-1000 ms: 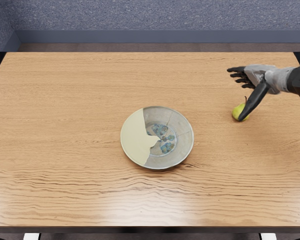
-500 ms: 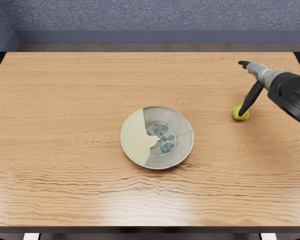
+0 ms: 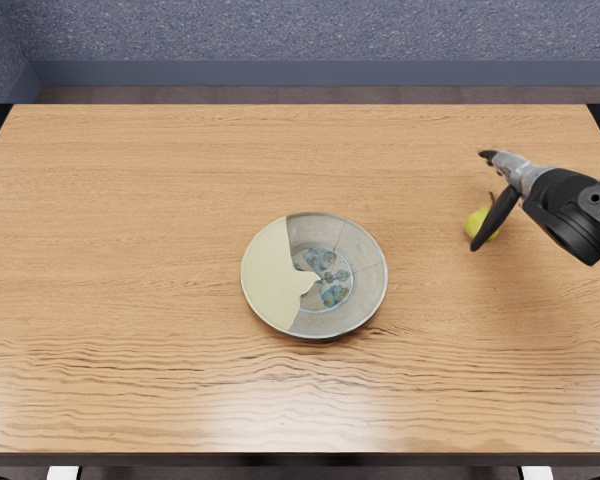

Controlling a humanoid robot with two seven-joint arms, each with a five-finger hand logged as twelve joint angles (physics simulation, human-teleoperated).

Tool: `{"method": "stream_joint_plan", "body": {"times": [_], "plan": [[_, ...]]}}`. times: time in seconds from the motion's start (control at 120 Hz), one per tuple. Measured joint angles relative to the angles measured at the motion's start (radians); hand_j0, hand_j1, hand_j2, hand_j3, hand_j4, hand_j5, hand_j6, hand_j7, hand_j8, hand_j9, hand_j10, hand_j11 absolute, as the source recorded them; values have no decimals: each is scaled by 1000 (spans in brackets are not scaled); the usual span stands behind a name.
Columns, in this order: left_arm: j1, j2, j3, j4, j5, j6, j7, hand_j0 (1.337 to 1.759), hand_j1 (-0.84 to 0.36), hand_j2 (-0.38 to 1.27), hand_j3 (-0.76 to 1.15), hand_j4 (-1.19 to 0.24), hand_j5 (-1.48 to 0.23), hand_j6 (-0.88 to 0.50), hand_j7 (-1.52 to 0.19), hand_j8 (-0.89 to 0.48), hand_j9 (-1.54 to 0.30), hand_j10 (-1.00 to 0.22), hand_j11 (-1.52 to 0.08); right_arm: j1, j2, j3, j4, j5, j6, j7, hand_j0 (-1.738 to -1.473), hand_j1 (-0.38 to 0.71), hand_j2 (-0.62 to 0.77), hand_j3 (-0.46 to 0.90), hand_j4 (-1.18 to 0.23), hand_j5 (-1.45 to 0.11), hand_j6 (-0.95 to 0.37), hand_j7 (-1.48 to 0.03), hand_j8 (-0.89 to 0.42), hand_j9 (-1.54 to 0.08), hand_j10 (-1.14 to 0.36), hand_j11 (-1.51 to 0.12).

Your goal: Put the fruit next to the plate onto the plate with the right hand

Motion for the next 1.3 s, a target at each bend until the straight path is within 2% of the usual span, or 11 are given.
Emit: {"method": "stream_joint_plan", "body": {"times": [0.092, 0.308, 0.55, 0.7, 0.967, 1.092, 1.2, 1.3], "plan": [[0, 0, 0, 0, 0, 0, 0, 1658, 347, -3, 0, 5, 1, 6, 1, 6, 0, 4, 0, -8, 1, 0, -10, -8, -11, 0, -1658, -349, 2, 0, -3, -1, -4, 0, -3, 0, -2, 0], [0, 0, 0, 0, 0, 0, 0, 1658, 347, -3, 0, 5, 1, 6, 1, 6, 0, 4, 0, -27, 16, -4, -15, -140, -108, 0, -1658, -349, 2, 0, -3, -1, -4, 0, -3, 0, -2, 0], [0, 0, 0, 0, 0, 0, 0, 1658, 347, -3, 0, 5, 1, 6, 1, 6, 0, 4, 0, -41, 72, -5, -15, -151, -117, 0, -1658, -349, 2, 0, -3, -1, -4, 0, -3, 0, -2, 0], [0, 0, 0, 0, 0, 0, 0, 1658, 347, -3, 0, 5, 1, 6, 1, 6, 0, 4, 0, -57, 76, -5, -16, -152, -120, 0, -1658, -345, 1, 0, -6, -5, -8, -5, -7, -5, -6, -5], [0, 0, 0, 0, 0, 0, 0, 1658, 347, -3, 0, 5, 1, 6, 1, 6, 0, 4, 0, -74, 69, -5, -15, -150, -117, 0, -1658, -127, -35, 0, -189, -242, -190, -242, -189, -242, -188, -242], [0, 0, 0, 0, 0, 0, 0, 1658, 347, -3, 0, 5, 1, 6, 1, 6, 0, 4, 0, -72, 67, -3, -15, -149, -100, 0, -1658, 39, -62, 0, -327, -422, -329, -422, -328, -422, -327, -422], [0, 0, 0, 0, 0, 0, 0, 1658, 347, -3, 0, 5, 1, 6, 1, 6, 0, 4, 0, -72, 64, -2, -14, -148, -90, 0, -1658, 134, -57, 0, -416, -543, -419, -540, -416, -543, -415, -543], [0, 0, 0, 0, 0, 0, 0, 1658, 347, -3, 0, 5, 1, 6, 1, 6, 0, 4, 0, -73, 54, -1, -14, -148, -85, 0, -1657, 172, 7, 0, -469, -606, -470, -605, -469, -606, -468, -606]]}}
